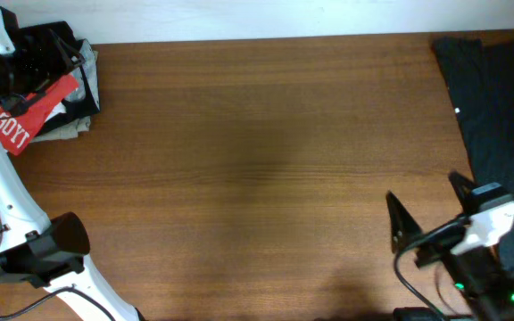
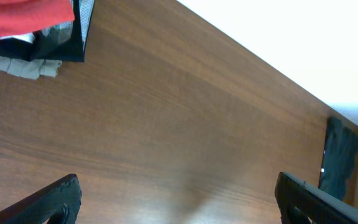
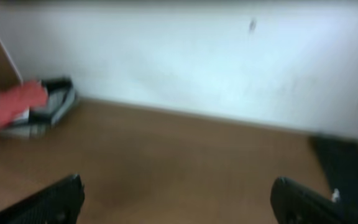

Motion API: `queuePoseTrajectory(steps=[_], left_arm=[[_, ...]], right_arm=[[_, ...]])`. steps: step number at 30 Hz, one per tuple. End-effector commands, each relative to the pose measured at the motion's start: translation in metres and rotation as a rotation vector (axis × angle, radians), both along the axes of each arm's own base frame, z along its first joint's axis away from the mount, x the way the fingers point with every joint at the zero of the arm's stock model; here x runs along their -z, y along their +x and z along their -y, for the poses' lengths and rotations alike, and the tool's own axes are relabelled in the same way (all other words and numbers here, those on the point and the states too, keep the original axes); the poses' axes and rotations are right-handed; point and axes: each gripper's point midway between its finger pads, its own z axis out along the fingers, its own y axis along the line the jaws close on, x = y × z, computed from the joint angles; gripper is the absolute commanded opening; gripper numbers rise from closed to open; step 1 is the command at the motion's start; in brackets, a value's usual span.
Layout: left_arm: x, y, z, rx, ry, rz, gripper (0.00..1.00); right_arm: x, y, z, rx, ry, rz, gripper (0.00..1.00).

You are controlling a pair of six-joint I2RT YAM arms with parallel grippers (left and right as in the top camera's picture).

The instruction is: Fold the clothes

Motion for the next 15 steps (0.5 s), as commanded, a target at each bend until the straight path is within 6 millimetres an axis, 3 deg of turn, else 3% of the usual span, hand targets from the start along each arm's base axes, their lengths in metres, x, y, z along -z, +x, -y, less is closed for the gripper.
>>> queuePoseTrajectory(steps=[1,5,10,15], left_arm=[[-0.012,-0.006,0.002,0.008,0.008,0.032,0.99],[-0.012,-0.006,0.002,0.008,0.008,0.032,0.99],[-0.012,-0.006,0.002,0.008,0.008,0.032,0.99],[-0.012,-0.006,0.002,0.008,0.008,0.032,0.99]], right_arm=[[0.056,0.012,-0.006,-0.037,0.003,0.069,0.98],[0.099,0.021,-0.006,-0.040,-0.004,0.240,0.99],[0.110,0.031,0.002,0.008,-0.008,0.400,0.99],[0.132,0.041,0.018,0.108,0.000,0.362,0.99]])
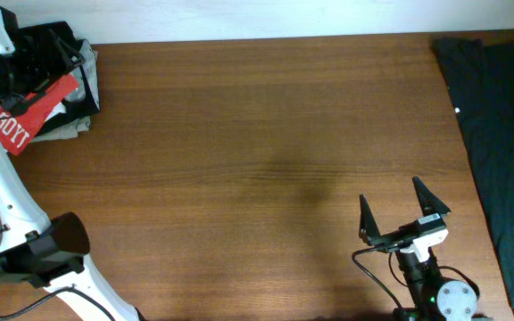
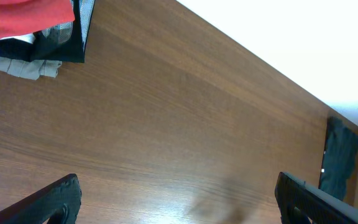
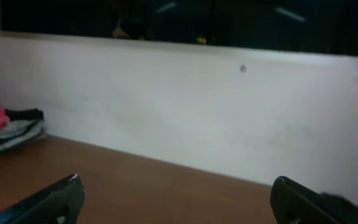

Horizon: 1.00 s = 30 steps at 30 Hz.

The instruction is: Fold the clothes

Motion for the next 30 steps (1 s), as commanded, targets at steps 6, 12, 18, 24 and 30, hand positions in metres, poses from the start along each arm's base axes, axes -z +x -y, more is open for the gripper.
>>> queuePoseTrajectory(steps=[6,12,18,24,30], left_arm=[[-0.012,-0.006,0.002,0.008,0.008,0.033,0.99],[-0.012,-0.006,0.002,0.008,0.008,0.033,0.99],[-0.012,-0.006,0.002,0.008,0.008,0.033,0.99],[-0.012,-0.006,0.002,0.008,0.008,0.033,0.99],[-0.018,-0.021,0.016,0.026,0.004,0.024,0.99]], right_arm=[[0.073,0.011,0.027,0.169,0.027,-0.301,0.99],[0.073,0.011,0.028,0.171,0.027,-0.301,0.99],[0.073,0.011,0.028,0.171,0.027,-0.301,0.99],[0.073,0.011,0.028,0.171,0.027,-0.301,0.99],[0.073,0.011,0.028,0.171,0.027,-0.301,0.99]])
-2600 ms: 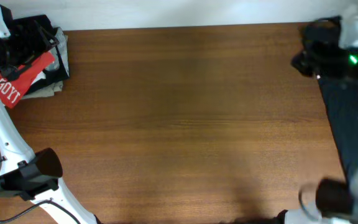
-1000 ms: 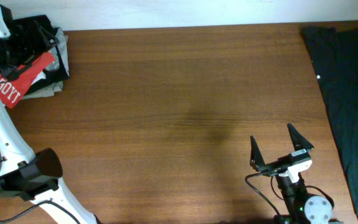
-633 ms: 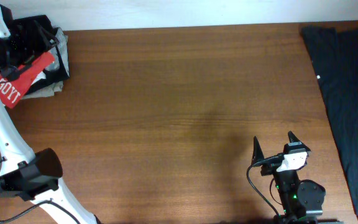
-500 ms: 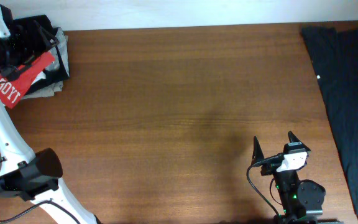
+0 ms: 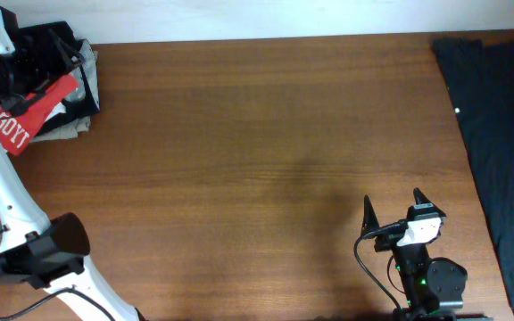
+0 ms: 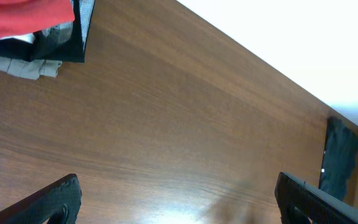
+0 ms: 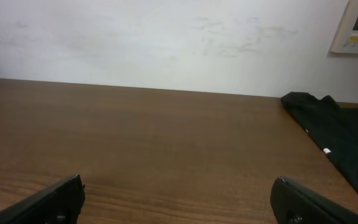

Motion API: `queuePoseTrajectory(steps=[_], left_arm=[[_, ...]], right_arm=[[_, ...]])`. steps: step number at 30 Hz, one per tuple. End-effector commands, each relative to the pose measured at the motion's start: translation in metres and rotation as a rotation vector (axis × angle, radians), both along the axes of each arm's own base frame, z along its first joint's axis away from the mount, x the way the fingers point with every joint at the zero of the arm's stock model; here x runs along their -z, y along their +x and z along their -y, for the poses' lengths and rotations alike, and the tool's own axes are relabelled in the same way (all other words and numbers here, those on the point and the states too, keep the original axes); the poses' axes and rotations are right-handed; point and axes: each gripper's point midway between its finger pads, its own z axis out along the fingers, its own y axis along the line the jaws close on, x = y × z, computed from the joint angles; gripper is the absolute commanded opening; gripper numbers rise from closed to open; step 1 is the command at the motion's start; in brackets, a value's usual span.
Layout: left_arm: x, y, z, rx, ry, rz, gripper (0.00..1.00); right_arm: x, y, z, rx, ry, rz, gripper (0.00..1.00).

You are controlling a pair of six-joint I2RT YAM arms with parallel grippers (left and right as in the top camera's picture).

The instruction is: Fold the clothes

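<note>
A folded pile of clothes with a red lettered piece on top lies at the table's far left corner; it also shows as the pile in the left wrist view. A dark garment is spread loose along the right edge and appears as the dark garment and the dark garment in the wrist views. My left gripper hovers at the pile, and its wrist view shows the left gripper open and empty. My right gripper stands open near the front edge, left of the dark garment; its wrist view shows the right gripper empty.
The wooden table ends at a white wall behind. A wall panel hangs at the upper right of the right wrist view. My right arm's base sits at the front edge, and my left arm runs along the left side.
My right gripper has shifted slightly and tipped down, so its camera now sees the table top and the dark garment instead of mostly the wall. The left arm has not moved.
My right gripper was first open at the front right, close to the dark garment's edge. Then it stood further left, away from the garment, facing the back wall. Now it stays there, open and pointed lower. The left gripper stayed open by the pile throughout.
</note>
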Motion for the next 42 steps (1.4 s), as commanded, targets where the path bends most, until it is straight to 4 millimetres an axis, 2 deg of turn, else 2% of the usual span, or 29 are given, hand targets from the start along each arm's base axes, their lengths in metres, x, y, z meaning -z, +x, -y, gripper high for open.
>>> queuePoseTrajectory(steps=[1,4,5,7,8,10,12,13,15,17,19,21,22,24,25,28,30,33,36,42], left_arm=[[-0.015,-0.036,0.029,0.044,-0.009,-0.009,0.99],[0.012,-0.089,0.075,0.125,-0.052,-0.144,0.99],[0.030,-0.109,0.068,0.101,0.075,-0.206,0.99],[0.050,-0.146,0.045,0.051,0.324,-0.303,0.99],[0.054,-0.164,0.046,0.067,0.395,-0.321,0.99],[0.062,-0.194,0.069,0.147,0.411,-0.309,0.99],[0.065,-0.214,0.075,0.170,0.444,-0.255,0.99],[0.060,-0.209,0.076,0.156,0.455,-0.161,0.99],[0.039,-0.178,0.083,0.099,0.446,0.189,0.99],[0.035,-0.167,0.087,0.042,0.436,0.502,0.99],[0.061,-0.171,0.087,0.016,0.435,0.615,0.99],[0.108,-0.183,0.097,0.070,0.395,0.599,0.99],[0.118,-0.183,0.097,0.066,0.397,0.612,0.99],[0.132,-0.178,0.094,0.038,0.410,0.674,0.99],[0.137,-0.172,0.091,0.001,0.420,0.779,0.99],[0.139,-0.172,0.091,-0.044,0.420,0.970,0.99],[0.140,-0.174,0.087,-0.069,0.427,1.021,0.99],[0.152,-0.179,0.082,-0.082,0.447,0.993,0.99],[0.176,-0.180,0.082,-0.034,0.487,0.902,0.99],[0.176,-0.180,0.083,0.000,0.532,0.907,0.99]], right_arm=[[0.002,0.000,0.002,0.014,0.003,-0.002,0.99],[0.002,0.000,0.002,0.014,0.003,-0.002,0.98],[0.002,0.000,0.002,0.014,0.003,-0.002,0.99],[0.002,0.000,0.002,0.014,0.004,-0.002,0.99],[0.002,0.000,0.002,0.014,0.004,-0.002,0.99],[0.002,0.000,0.002,0.014,0.003,-0.002,0.99],[0.002,0.000,0.002,0.014,0.004,-0.002,0.98],[0.002,0.000,0.002,0.014,0.003,-0.002,0.99],[0.002,0.000,0.002,0.014,0.004,-0.002,0.99],[0.002,0.000,0.002,0.014,0.004,-0.002,0.99],[0.002,0.000,0.002,0.014,0.003,-0.002,0.99],[0.002,0.000,0.002,0.014,0.004,-0.002,0.99],[0.002,0.000,0.002,0.014,0.003,-0.002,0.99],[0.002,0.000,0.002,0.014,0.004,-0.002,0.99],[0.002,0.000,0.002,0.014,0.003,-0.002,0.99],[0.002,0.000,0.002,0.014,0.003,-0.002,0.99],[0.002,0.000,0.002,0.014,0.004,-0.002,0.99],[0.002,0.000,0.002,0.014,0.004,-0.002,0.99],[0.002,0.000,0.002,0.014,0.003,-0.002,0.99],[0.002,0.000,0.002,0.014,0.004,-0.002,0.98]])
